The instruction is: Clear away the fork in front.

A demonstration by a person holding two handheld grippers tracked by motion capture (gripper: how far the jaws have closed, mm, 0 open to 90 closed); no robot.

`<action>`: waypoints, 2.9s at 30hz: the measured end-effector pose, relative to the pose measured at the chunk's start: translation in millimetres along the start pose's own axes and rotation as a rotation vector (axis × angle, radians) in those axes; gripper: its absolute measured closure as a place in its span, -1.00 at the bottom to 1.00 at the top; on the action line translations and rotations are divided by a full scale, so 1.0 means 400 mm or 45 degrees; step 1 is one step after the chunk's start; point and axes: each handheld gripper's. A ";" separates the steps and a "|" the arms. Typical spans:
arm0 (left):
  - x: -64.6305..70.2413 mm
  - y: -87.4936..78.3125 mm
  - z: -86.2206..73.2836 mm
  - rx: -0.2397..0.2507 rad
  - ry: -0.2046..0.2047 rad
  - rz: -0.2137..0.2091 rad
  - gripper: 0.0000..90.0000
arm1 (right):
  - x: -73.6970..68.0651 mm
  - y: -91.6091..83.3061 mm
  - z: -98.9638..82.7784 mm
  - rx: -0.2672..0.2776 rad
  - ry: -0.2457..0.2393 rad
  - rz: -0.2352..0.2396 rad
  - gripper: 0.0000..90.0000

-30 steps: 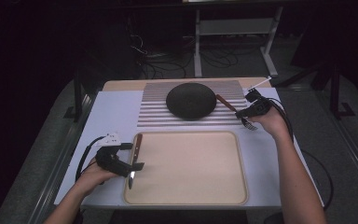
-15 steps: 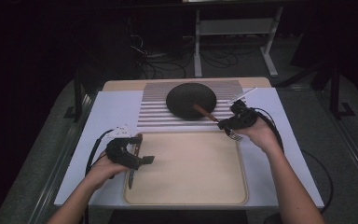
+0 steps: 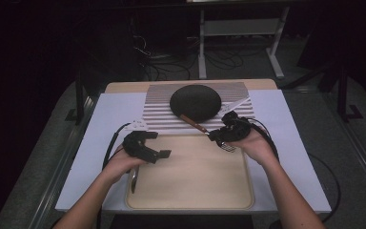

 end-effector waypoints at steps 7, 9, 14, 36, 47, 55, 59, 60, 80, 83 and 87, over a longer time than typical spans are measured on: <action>-0.001 0.036 0.019 0.048 -0.012 -0.016 -0.84 | -0.038 0.027 0.001 -0.005 -0.038 0.048 0.81; -0.002 0.039 0.019 0.064 -0.019 -0.023 -0.83 | -0.048 0.038 0.000 -0.012 -0.045 0.059 0.81; -0.008 0.049 0.016 0.111 -0.058 -0.052 -0.69 | -0.063 0.060 0.000 -0.016 -0.064 0.090 0.81; -0.016 0.051 0.018 0.228 -0.155 -0.125 -0.24 | -0.112 0.103 0.009 -0.003 -0.108 0.138 0.81; -0.022 0.038 0.020 0.288 -0.189 -0.132 0.01 | -0.127 0.128 0.015 -0.019 -0.123 0.128 0.81; -0.027 0.031 0.021 0.324 -0.218 -0.146 0.17 | -0.130 0.136 0.016 -0.023 -0.139 0.124 0.81; -0.029 0.029 0.021 0.346 -0.230 -0.156 0.26 | -0.130 0.137 0.016 -0.024 -0.136 0.126 0.81; -0.029 0.028 0.021 0.346 -0.229 -0.159 0.28 | -0.130 0.137 0.016 -0.023 -0.137 0.128 0.81; -0.030 0.024 0.026 0.431 -0.237 -0.239 0.76 | -0.142 0.147 0.018 -0.036 -0.170 0.140 0.80; -0.028 0.024 0.027 0.440 -0.245 -0.260 0.79 | -0.142 0.147 0.018 -0.028 -0.165 0.136 0.76; -0.026 0.026 0.028 0.423 -0.229 -0.266 0.79 | -0.139 0.144 0.018 -0.007 -0.153 0.153 0.52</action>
Point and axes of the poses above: each handheld gripper's, and its own axes: y roughly forward along the jaws, z roughly out of its top, x roughly to its right, and after that the axes turned 13 degrees about y, right-handed
